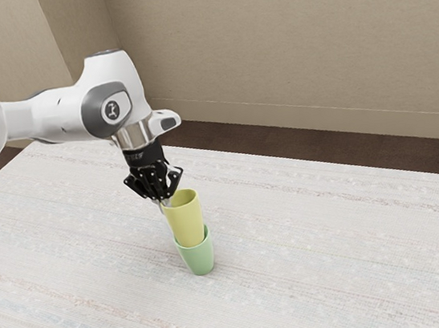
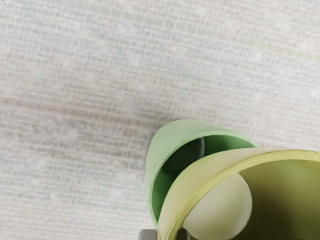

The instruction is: Place the left cup onto the right cup

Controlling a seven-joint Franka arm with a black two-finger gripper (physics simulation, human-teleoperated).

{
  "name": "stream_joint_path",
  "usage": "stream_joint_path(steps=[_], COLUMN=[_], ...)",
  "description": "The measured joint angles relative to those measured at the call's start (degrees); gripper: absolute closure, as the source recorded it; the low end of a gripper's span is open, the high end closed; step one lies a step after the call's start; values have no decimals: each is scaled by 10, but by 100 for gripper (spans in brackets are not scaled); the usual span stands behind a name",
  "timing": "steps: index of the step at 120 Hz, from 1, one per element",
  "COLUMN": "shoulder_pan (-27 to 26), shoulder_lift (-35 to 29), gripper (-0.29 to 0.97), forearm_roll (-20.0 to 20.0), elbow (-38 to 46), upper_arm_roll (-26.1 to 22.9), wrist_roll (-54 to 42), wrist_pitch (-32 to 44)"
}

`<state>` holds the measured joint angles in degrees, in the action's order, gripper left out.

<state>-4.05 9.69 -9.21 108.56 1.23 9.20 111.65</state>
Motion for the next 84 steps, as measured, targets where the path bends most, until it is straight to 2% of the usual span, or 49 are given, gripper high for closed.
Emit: stream_joint_path(steps=[47,70,84], shoulder_pan=[0,-1,-1], shoulder_lift=[4,1,0], gripper=[78,38,22], forearm_roll=[1,-2,-3], elbow=[1,10,11], upper_arm_roll=[0,0,0], wrist_roll=[2,3,3], wrist_pitch=[19,23,24])
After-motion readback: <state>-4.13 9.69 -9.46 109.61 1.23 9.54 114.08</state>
